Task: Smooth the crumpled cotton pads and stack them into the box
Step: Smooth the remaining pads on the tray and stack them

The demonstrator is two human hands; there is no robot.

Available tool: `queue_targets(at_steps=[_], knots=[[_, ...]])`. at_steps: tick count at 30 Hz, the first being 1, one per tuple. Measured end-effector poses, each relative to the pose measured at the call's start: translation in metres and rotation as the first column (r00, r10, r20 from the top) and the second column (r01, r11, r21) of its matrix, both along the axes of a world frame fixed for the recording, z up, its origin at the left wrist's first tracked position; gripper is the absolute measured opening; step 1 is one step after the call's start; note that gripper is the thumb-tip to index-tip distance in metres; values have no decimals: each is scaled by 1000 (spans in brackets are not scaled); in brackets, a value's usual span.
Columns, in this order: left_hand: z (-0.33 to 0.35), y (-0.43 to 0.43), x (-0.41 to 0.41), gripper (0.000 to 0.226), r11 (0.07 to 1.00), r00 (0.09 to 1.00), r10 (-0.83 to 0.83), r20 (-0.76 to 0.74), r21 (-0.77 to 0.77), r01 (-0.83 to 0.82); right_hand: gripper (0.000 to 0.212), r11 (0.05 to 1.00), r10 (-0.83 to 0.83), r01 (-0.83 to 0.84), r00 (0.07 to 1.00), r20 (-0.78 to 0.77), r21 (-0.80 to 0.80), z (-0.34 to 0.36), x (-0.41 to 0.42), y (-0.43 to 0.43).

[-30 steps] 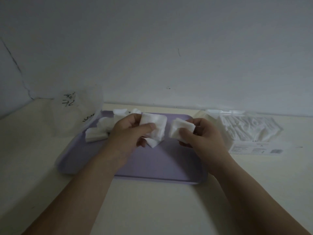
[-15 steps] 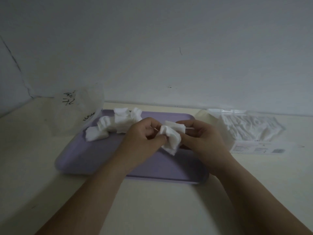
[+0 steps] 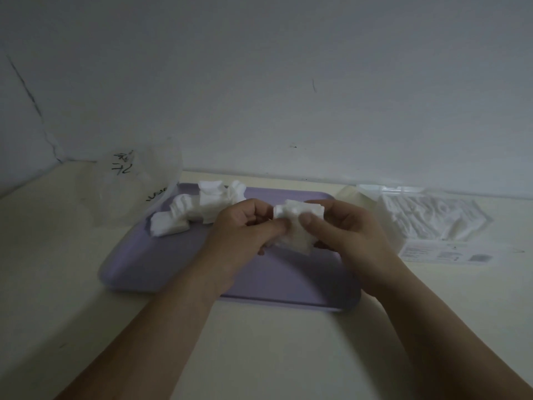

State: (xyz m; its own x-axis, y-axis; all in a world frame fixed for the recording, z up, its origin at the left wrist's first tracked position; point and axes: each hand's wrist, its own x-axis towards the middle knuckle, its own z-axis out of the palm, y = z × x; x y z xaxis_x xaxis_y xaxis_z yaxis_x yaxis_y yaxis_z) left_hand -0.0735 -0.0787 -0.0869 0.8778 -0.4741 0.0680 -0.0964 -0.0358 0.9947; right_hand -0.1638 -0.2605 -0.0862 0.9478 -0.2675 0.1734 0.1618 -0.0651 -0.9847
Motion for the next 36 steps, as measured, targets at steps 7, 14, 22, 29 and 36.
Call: queue_targets(at_steps=[7,14,22,29,36], knots=[[0,-2,-7,6,996,997,-18,77,91,11,67,954,-29,22,999,-20,-299,-13,4,1],[0,-3,-7,4,997,999,-43,20,69,42,62,974,-2,-27,992,-128,-225,-17,4,0],[-1,-4,-8,7,993,995,-79,58,94,74,54,978,1,-25,994,-113,-205,-18,4,1],[-12,-4,-2,15,969,962,-80,261,248,13,62,872,-69,28,995,-65,-488,-14,3,3],[-15,-6,1,55,945,965,-162,206,315,92,79,933,-29,-25,989,-145,-359,-14,2,0]])
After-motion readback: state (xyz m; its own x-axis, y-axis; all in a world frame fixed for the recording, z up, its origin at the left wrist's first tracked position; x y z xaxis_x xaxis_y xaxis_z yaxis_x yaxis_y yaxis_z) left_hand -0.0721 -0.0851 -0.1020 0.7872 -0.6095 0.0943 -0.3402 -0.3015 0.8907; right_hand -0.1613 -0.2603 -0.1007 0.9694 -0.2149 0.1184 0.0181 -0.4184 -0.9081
